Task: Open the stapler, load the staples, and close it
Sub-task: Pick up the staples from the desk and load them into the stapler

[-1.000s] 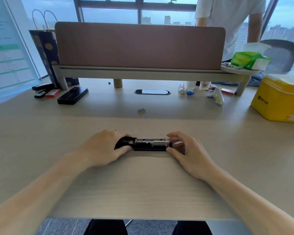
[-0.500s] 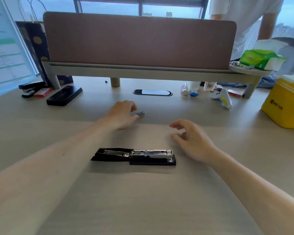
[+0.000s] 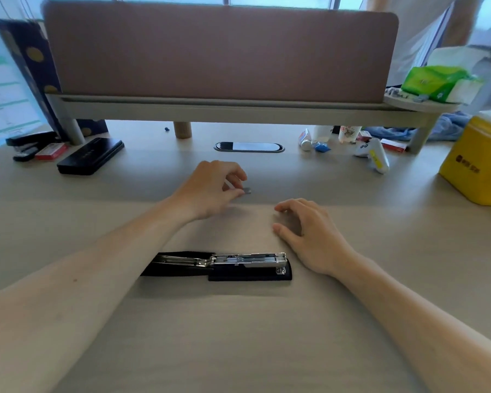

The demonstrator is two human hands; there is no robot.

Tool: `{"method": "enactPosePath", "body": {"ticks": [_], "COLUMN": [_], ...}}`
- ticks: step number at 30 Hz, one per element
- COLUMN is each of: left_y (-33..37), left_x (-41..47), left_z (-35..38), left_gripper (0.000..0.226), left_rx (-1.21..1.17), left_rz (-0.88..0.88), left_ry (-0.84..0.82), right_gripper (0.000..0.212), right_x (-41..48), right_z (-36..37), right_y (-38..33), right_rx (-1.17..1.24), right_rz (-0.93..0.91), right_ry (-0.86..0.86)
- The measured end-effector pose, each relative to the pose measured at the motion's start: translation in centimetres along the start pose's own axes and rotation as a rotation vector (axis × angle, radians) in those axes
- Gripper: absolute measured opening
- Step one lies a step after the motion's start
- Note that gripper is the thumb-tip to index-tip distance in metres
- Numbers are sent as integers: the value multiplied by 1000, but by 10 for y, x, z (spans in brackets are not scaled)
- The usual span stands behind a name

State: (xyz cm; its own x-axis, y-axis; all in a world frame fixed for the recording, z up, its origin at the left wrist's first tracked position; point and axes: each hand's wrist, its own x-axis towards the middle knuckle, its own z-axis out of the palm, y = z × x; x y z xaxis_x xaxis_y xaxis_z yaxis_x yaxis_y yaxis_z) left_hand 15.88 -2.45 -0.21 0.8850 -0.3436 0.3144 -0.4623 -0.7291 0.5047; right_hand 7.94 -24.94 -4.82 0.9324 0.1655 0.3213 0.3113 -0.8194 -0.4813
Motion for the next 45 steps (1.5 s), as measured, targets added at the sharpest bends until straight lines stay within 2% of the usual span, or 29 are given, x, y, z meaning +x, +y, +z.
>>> {"method": "enactPosePath", "body": {"ticks": [3, 7, 10, 15, 19, 23, 28, 34, 40, 45], "left_y": [21, 37, 43, 56, 66, 67, 60, 52, 53, 58], "left_x": [-30, -66, -80, -94, -105, -113, -122, -129, -128, -129], "left_z": [-10, -17, -15, -13, -17, -20, -16, -12, -6, -4], "left_gripper": [21, 19, 20, 18, 18, 17, 10, 6, 8, 6], "left_rx": [-88, -119, -92, -98, -185, -514, -521, -358, -265, -264], "left_rz": [111, 182, 256, 341, 235, 27, -10, 61, 126, 138], "left_ry": [-21, -28, -17, 80, 93, 3, -23, -27, -13, 23], "right_gripper": [25, 12, 21, 12, 10, 3, 15, 35, 16, 11], "right_x": [-7, -18, -22, -31, -42, -55, -70, -82, -79, -79], "right_z": [-3, -12, -24, -30, -32, -35, -30, -21, -18, -18], "right_y": [-7, -22, -38, -52, -56, -60, -59, -46, -40, -39], "right_rx": [38, 266, 454, 519, 619, 674, 552, 302, 292, 307], "right_rz": [2, 75, 101, 119, 134, 91, 14, -54, -89, -78], "right_ry": [18, 40, 88, -6, 13, 81, 119, 153, 94, 86]}}
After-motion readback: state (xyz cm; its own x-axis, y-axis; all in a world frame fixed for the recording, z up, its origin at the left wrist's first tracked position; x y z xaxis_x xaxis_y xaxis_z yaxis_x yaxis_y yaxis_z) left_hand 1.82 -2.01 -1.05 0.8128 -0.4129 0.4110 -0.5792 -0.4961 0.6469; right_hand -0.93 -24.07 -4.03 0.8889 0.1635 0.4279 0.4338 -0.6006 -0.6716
